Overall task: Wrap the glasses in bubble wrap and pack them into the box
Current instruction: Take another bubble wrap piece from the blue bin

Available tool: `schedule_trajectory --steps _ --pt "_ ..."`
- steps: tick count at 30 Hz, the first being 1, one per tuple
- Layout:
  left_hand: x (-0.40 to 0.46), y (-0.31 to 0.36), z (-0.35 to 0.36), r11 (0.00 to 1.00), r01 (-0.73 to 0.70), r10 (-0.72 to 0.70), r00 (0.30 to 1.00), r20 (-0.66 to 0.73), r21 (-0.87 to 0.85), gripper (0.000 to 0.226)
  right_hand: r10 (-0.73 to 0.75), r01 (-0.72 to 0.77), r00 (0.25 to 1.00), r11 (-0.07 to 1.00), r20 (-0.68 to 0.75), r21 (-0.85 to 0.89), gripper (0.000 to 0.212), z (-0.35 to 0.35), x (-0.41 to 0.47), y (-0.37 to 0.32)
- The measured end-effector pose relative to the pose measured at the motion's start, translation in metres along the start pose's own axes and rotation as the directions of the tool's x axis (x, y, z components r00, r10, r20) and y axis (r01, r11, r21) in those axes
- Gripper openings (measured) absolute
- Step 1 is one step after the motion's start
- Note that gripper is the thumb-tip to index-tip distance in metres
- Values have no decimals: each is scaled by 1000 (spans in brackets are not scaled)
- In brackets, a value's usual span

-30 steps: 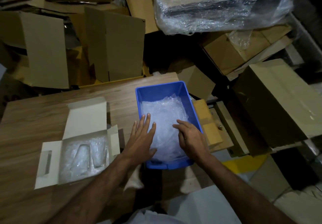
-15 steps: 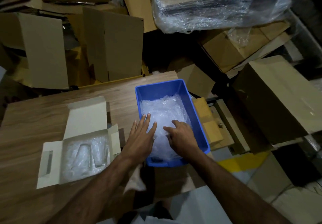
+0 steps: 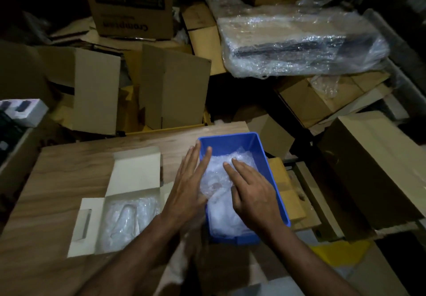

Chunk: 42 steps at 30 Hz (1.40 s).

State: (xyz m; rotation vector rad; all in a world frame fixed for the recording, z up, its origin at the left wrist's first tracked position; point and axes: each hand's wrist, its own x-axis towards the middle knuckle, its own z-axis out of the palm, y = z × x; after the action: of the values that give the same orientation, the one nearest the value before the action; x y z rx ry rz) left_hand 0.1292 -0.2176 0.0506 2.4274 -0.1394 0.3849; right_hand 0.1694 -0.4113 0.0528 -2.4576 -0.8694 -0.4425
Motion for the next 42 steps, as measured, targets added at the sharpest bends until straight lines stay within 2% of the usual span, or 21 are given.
schedule_trajectory --steps 3,6,9,14,17,19,20,21,22,23,24,26,27,29,31,33,35,37,38,40,42 --pt "6 0 -42 988 -155 155 983 -102 7 75 -127 126 988 992 -83 -10 49 -16 22 -20" --pt "-3 -7 -86 983 -174 165 977 -131 -53 57 -187 187 982 982 -39 -4 55 -21 40 -35" --pt "-19 -17 -120 984 -162 150 978 -147 -75 57 -185 176 981 975 59 134 55 -13 55 -56" --pt "-50 -42 -169 993 -119 115 977 -182 -13 65 -152 141 988 917 0 373 42 -5 72 -101" --pt "-68 -49 -192 991 -132 132 975 -181 12 68 -189 133 979 874 75 467 35 -4 88 -121" --pt "-78 -52 -202 993 -89 71 977 -201 -82 64 -225 140 967 865 123 482 29 -1 99 -134" --pt "-81 -54 -206 983 -24 -16 976 -217 -183 60 -212 113 968 843 132 526 23 1 104 -141" --pt "-82 -56 -209 953 53 -127 963 -236 -297 54 -153 33 976 803 153 595 16 3 109 -150" --pt "-83 -58 -209 908 133 -249 934 -257 -397 49 -44 -115 976 727 214 677 12 4 114 -158" --pt "-82 -60 -209 852 202 -365 890 -273 -483 43 73 -303 942 610 329 732 15 8 118 -164" --pt "-80 -62 -209 793 248 -462 840 -284 -557 34 134 -491 863 450 487 746 25 10 121 -169" --pt "-77 -67 -207 682 306 -610 739 -286 -664 20 54 -767 640 97 767 634 44 17 119 -167" --pt "-76 -70 -208 646 344 -665 691 -281 -682 24 -27 -826 563 -44 826 562 53 21 114 -164" --pt "-78 -75 -212 564 421 -748 625 -224 -710 36 -133 -861 497 -202 857 468 79 31 103 -156" --pt "-82 -86 -214 450 504 -816 567 -111 -737 37 -126 -853 481 -295 868 430 87 43 96 -154" --pt "-89 -97 -216 314 644 -869 491 61 -698 42 -51 -821 454 -413 889 396 70 62 91 -155" --pt "-96 -99 -220 213 734 -850 465 249 -645 39 -6 -806 392 -484 920 340 46 70 86 -168" --pt "-98 -98 -221 177 758 -818 468 335 -628 44 68 -830 304 -470 950 300 27 77 76 -180" --pt "-101 -99 -219 138 744 -823 453 343 -654 47 78 -834 274 -477 959 277 28 76 70 -188" --pt "-107 -97 -215 -36 692 -806 406 430 -721 43 92 -855 267 -438 959 279 29 80 60 -196" --pt "-117 -95 -212 -200 650 -762 368 534 -733 48 147 -868 319 -350 936 351 42 86 52 -200"
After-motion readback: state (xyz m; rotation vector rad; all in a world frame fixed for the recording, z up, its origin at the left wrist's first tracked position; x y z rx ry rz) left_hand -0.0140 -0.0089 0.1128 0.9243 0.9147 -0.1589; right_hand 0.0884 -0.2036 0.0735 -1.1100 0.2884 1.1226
